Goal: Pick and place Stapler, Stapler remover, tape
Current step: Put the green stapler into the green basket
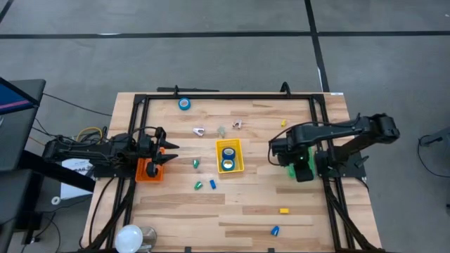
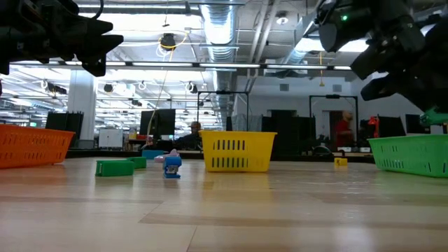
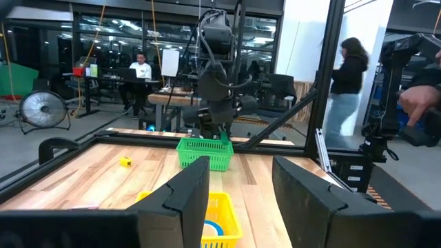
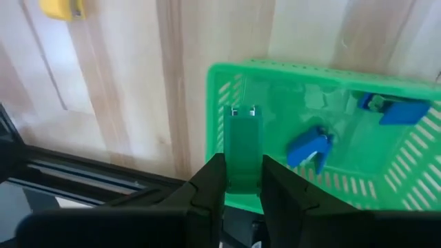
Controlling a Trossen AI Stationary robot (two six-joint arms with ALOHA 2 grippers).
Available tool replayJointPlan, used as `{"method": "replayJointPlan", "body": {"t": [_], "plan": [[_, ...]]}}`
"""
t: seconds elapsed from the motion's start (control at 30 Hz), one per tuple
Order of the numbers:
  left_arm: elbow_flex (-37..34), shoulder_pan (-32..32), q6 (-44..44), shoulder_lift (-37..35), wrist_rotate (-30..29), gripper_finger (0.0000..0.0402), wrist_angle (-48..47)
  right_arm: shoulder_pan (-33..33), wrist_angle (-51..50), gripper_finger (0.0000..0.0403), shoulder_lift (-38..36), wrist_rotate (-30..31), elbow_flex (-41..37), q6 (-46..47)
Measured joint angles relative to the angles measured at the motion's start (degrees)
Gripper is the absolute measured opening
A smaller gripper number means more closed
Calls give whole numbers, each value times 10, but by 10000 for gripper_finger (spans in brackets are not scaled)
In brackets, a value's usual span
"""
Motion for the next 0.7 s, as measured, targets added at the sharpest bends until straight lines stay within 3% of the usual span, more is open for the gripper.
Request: {"method": "replayJointPlan", "body": {"t": [0.47, 0.7], "plan": [[0, 0, 0, 0, 0, 150, 0, -40, -7, 77, 38, 6, 0, 21], [0, 0, 0, 0, 0, 150, 0, -44, -7, 131, 38, 48, 0, 31]]}}
